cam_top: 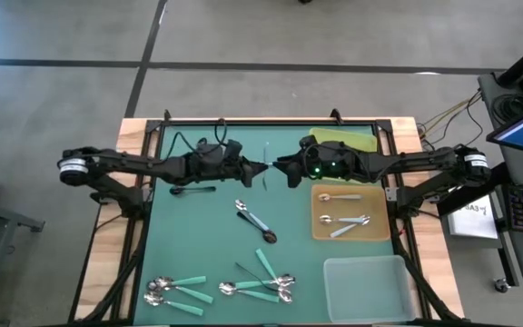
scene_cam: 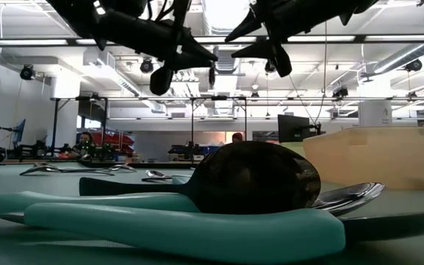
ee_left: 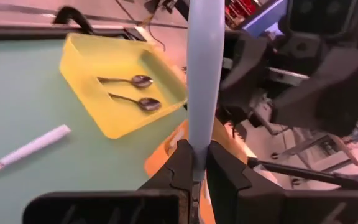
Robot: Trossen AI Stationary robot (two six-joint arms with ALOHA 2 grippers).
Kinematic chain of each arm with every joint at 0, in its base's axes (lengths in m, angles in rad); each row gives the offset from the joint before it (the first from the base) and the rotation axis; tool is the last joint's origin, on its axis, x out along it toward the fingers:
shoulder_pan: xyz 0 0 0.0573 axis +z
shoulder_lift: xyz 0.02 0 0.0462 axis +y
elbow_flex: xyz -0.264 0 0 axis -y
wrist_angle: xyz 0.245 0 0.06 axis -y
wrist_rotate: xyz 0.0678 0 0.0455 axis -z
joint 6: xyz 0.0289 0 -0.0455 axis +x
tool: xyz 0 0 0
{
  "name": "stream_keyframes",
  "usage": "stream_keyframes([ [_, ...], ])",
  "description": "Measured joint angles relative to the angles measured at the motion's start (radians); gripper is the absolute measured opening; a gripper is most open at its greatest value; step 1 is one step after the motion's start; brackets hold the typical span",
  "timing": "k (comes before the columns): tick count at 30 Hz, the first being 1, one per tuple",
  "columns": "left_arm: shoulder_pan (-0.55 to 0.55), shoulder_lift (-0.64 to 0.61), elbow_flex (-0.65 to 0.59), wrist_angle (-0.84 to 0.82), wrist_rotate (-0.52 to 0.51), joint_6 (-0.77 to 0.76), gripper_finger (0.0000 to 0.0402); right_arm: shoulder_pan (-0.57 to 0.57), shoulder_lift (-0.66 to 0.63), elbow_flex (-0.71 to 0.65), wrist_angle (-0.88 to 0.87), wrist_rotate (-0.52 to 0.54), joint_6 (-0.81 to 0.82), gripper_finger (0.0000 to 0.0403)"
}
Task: Sort silverware by color (type)
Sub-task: Put the blue spoon into the orange bin
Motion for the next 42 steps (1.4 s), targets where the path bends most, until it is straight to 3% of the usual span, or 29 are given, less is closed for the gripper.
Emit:
stream_keyframes([
  [9, -0.024, 0.12, 0.104, 0.0, 0.037, -0.012, 0.0008, -0.004, 0.0, 0.0, 0.001, 0.025, 0.0, 0.0185],
  [15, -0.027, 0.186, 0.216, -0.052, 0.047, 0.037, 0.0008, -0.013, 0.0, 0.0, -0.017, 0.027, -0.002, 0.0184],
  [20, -0.027, 0.157, 0.225, -0.115, 0.009, 0.074, 0.0008, -0.013, 0.0, 0.0, -0.022, 0.033, -0.009, 0.0153],
  [31, -0.025, 0.146, 0.214, -0.154, -0.019, 0.089, 0.001, -0.04, 0.0, 0.0, -0.034, 0.043, -0.009, 0.0035],
  [37, -0.024, 0.146, 0.214, -0.153, -0.006, 0.084, 0.0058, -0.053, 0.0, 0.0, -0.037, 0.025, -0.044, 0.0023],
  [42, -0.023, 0.144, 0.214, -0.168, 0.079, 0.08, 0.0096, -0.081, -0.004, 0.0, -0.066, -0.07, -0.07, 0.0023],
])
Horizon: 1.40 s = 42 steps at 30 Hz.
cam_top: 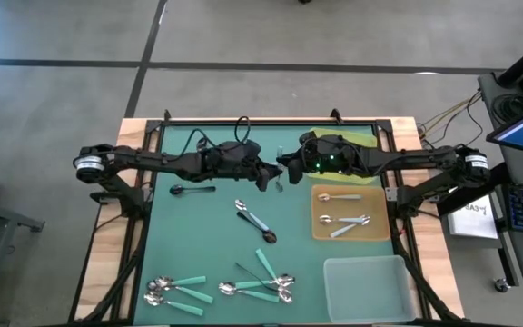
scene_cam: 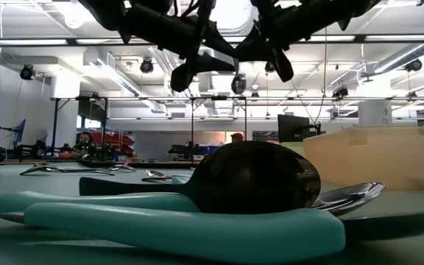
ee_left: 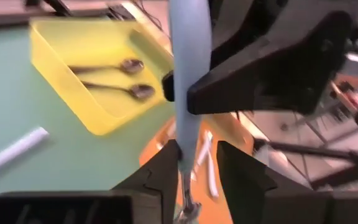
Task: Sort silverware by color (type)
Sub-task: Put the blue spoon into the orange bin
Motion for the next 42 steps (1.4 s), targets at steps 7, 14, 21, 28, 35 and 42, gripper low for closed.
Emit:
stream_keyframes([
  [7, -0.013, -0.028, 0.002, -0.295, 0.392, 0.016, 0.0112, -0.045, -0.043, 0.0, -0.165, -0.237, -0.027, 0.0023],
  [14, -0.218, -0.069, 0.001, -0.918, 0.532, 0.038, 0.0113, -0.027, -0.103, 0.0, -0.394, -0.442, -0.075, 0.0023],
  [21, -0.549, -0.054, 0.0, -1.07, 0.344, -0.044, 0.0114, 0.077, -0.198, 0.0, -0.559, -0.454, -0.029, 0.0023],
  [28, -0.742, 0.012, -0.001, -1.054, 0.279, -0.195, 0.0114, 0.29, -0.249, 0.0, -0.66, -0.434, 0.151, 0.0023],
  [35, -0.829, 0.047, -0.002, -1.034, 0.199, -0.288, 0.0114, 0.495, -0.218, 0.0, -0.767, -0.303, 0.358, 0.0023],
  [42, -0.846, 0.047, -0.016, -1.023, 0.075, -0.31, 0.0114, 0.519, -0.216, 0.0, -1.039, 0.077, 0.382, 0.0023],
])
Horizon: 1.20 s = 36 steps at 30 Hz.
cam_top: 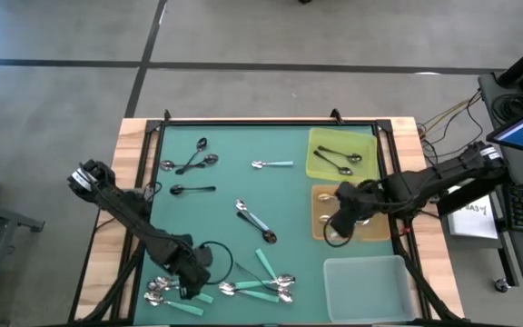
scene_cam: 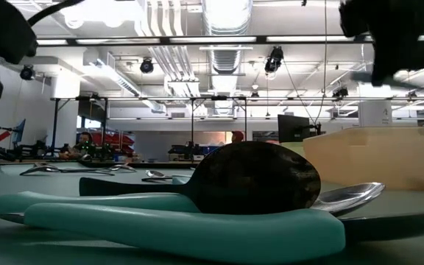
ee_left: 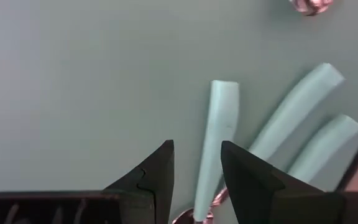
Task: Sort silverware by color (type)
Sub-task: Put the blue spoon into the orange bin, then put the green spoon into the transparent bin
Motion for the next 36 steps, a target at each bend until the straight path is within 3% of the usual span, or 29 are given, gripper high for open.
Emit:
stream_keyframes([
  [2, 0.0, 0.0, -0.011, 0.003, -0.003, -0.003, 0.0114, -0.011, 0.013, 0.0, -0.142, 0.066, 0.013, 0.0023],
  [7, -0.012, 0.0, -0.05, 0.036, -0.008, -0.019, 0.0114, -0.028, 0.076, 0.0, -0.351, 0.07, 0.027, 0.0023],
  [12, -0.047, 0.0, -0.115, 0.061, -0.008, -0.088, 0.0114, -0.027, 0.135, 0.0, -0.316, 0.064, -0.008, 0.0027],
  [20, -0.091, -0.001, -0.117, 0.129, -0.029, -0.155, 0.0114, -0.027, 0.223, 0.0, -0.308, 0.06, 0.001, 0.0126],
  [25, -0.099, -0.001, -0.076, 0.127, -0.069, -0.177, 0.0114, -0.027, 0.264, 0.0, -0.308, 0.06, 0.001, 0.0163],
  [36, -0.196, -0.002, -0.037, 0.127, -0.139, -0.261, 0.0114, -0.027, 0.293, 0.0, -0.297, 0.059, 0.001, 0.016],
])
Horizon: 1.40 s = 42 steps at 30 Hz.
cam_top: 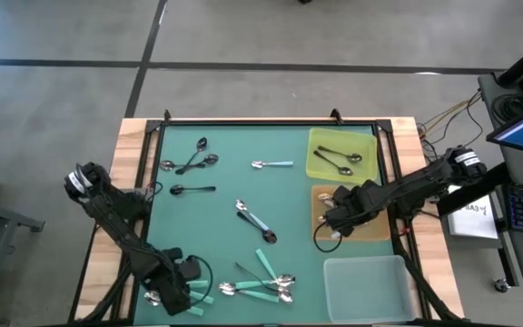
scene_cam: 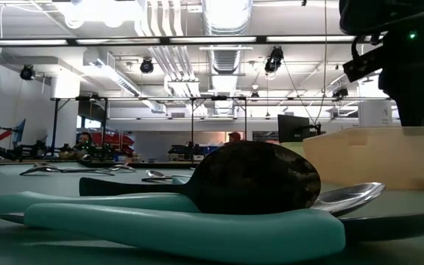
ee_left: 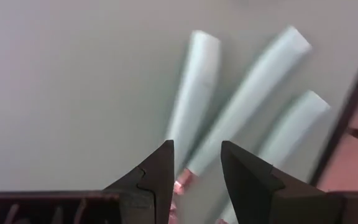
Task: Sort silverware by color (type)
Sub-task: Put the green spoon into the transparent bin
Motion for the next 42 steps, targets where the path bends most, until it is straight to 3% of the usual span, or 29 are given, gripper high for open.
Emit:
stream_keyframes([
  [18, 0.007, 0.183, -0.005, 0.032, 0.012, -0.041, 0.0113, 0.0, -0.008, 0.0, 0.029, -0.003, 0.047, 0.015],
  [21, 0.015, 0.177, -0.005, 0.027, 0.015, -0.048, 0.0091, 0.0, -0.009, 0.0, 0.035, -0.036, 0.06, 0.0148],
  [24, 0.016, 0.156, -0.002, 0.015, 0.002, -0.04, 0.0043, 0.0, -0.011, 0.0, 0.036, -0.054, 0.069, 0.0148],
  [27, 0.016, 0.129, -0.007, 0.009, -0.011, -0.055, 0.0036, 0.0, -0.011, 0.0, 0.043, -0.055, 0.095, 0.0146],
  [34, 0.029, 0.049, -0.014, -0.09, -0.171, -0.129, 0.0034, 0.0, -0.011, 0.0, 0.153, -0.106, 0.105, 0.0136],
  [36, 0.041, 0.011, -0.012, -0.101, -0.217, -0.143, 0.0015, 0.0, -0.011, 0.0, 0.231, -0.117, 0.105, 0.0132],
  [42, 0.093, -0.084, -0.003, -0.083, -0.448, -0.172, 0.0012, 0.0, -0.011, 0.0, 0.572, -0.123, 0.096, 0.0119],
])
